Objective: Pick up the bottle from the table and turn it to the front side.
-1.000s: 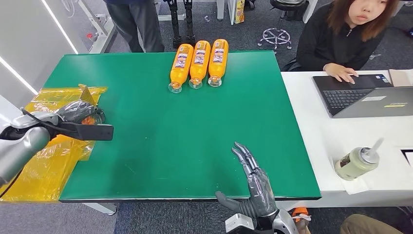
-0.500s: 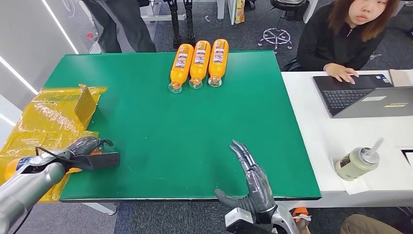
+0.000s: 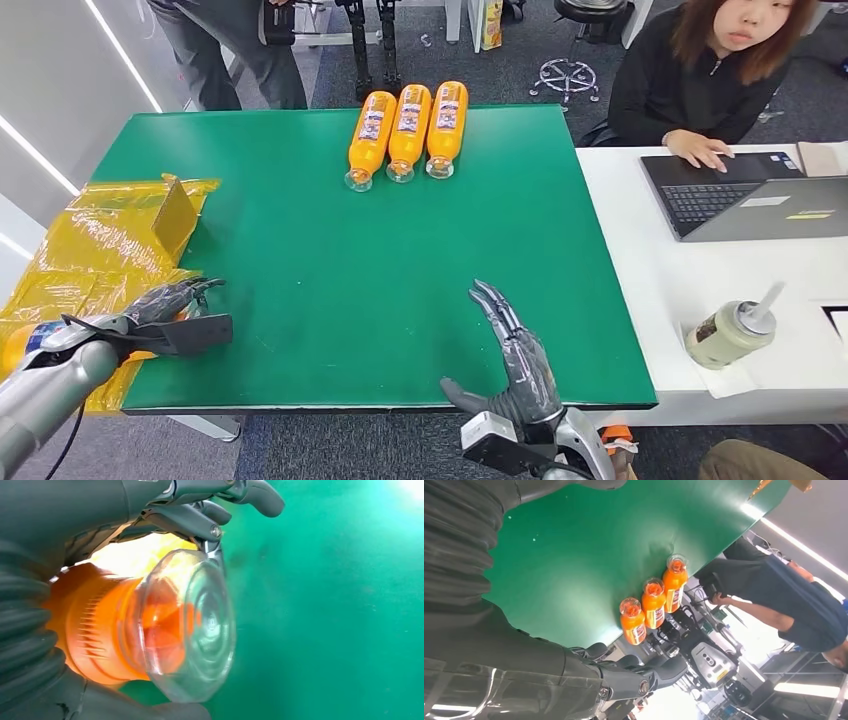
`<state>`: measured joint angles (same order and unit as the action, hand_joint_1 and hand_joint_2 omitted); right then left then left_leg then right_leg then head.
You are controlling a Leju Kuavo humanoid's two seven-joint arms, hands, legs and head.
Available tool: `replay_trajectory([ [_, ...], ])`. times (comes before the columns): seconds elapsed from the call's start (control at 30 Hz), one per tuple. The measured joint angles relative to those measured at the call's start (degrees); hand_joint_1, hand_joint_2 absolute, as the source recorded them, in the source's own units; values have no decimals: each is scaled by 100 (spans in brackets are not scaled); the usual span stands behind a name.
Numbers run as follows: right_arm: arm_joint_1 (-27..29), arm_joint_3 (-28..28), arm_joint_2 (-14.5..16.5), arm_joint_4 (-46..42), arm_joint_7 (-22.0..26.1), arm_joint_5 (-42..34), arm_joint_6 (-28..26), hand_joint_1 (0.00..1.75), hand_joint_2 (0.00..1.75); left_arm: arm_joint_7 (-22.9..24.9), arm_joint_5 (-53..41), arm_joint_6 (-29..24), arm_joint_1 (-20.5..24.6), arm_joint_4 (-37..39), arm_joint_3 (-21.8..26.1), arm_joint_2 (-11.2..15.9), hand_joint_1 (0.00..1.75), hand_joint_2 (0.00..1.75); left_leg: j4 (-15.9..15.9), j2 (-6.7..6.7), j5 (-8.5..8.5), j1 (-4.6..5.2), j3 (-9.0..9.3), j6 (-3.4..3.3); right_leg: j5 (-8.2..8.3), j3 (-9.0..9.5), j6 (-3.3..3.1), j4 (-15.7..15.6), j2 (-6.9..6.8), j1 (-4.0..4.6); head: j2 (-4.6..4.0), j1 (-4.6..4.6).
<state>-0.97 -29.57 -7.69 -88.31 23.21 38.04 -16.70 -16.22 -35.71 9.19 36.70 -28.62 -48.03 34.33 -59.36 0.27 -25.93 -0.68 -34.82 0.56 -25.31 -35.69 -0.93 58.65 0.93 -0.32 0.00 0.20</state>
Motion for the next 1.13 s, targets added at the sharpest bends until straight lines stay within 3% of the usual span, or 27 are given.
replay_trajectory([
  [0.2, -65, 0, 0, 97, 65, -104, -5, 0, 175, 198, 465, 1249, 33, -1637, 314, 737, 0, 175, -1, -4, 2, -4, -10, 2, 0, -8, -2, -1, -3, 5, 0, 2],
  [0.3, -64, 0, 0, 116, 92, -100, -17, 0, 175, 331, 699, 1618, 221, -2373, 375, 1005, 0, 175, -2, -9, 1, -2, -12, 1, 0, -7, -2, -2, -10, 5, 0, 2],
  [0.43, -51, 0, 8, 110, 79, -22, -26, 0, 175, 381, 855, 1731, 470, -2997, 371, 1151, 0, 175, -3, -10, 2, 0, -11, 1, 0, -7, -2, -4, -12, 3, 0, 2],
  [0.57, 17, 0, 33, 8, 6, 113, -26, 0, 175, 345, 1037, 1748, 810, -3408, 287, 1073, 0, 175, -5, -17, 2, 0, -11, 1, 0, -5, -1, -6, -19, 2, 0, 1],
  [0.7, 138, 3, 34, -139, -11, 139, -46, 0, 175, 189, 1263, 1326, 1025, -3520, 217, 694, 0, 175, -5, -22, 2, 3, -10, 1, 1, -1, -2, -6, -25, -2, 0, 1],
  [0.83, 245, 5, 49, -273, 55, 131, -110, 0, 175, -220, 1327, 107, 826, -3489, 227, 31, 0, 175, -4, -28, 1, 9, -9, -1, 1, 4, -1, -7, -29, -8, 0, 2],
  [1.0, 281, 17, 153, -416, 237, 49, -288, 0, 175, -874, 1046, -1741, -219, -3469, 464, -1119, 0, 175, -4, -16, -10, 19, -2, -8, -4, 6, 6, -10, -15, -20, 0, 0],
  [1.1, 309, 46, 236, -503, 409, -151, -456, 0, 175, -1166, 790, -2356, -981, -3591, 713, -1885, 0, 175, -5, -18, -19, 21, -5, -17, -11, 7, 17, -12, -16, -22, 0, 1],
  [1.13, 315, 52, 251, -517, 441, -193, -483, 0, 175, -1201, 743, -2436, -1099, -3620, 752, -1999, 0, 175, -5, -18, -20, 21, -5, -19, -12, 7, 18, -12, -16, -22, 0, 1],
])
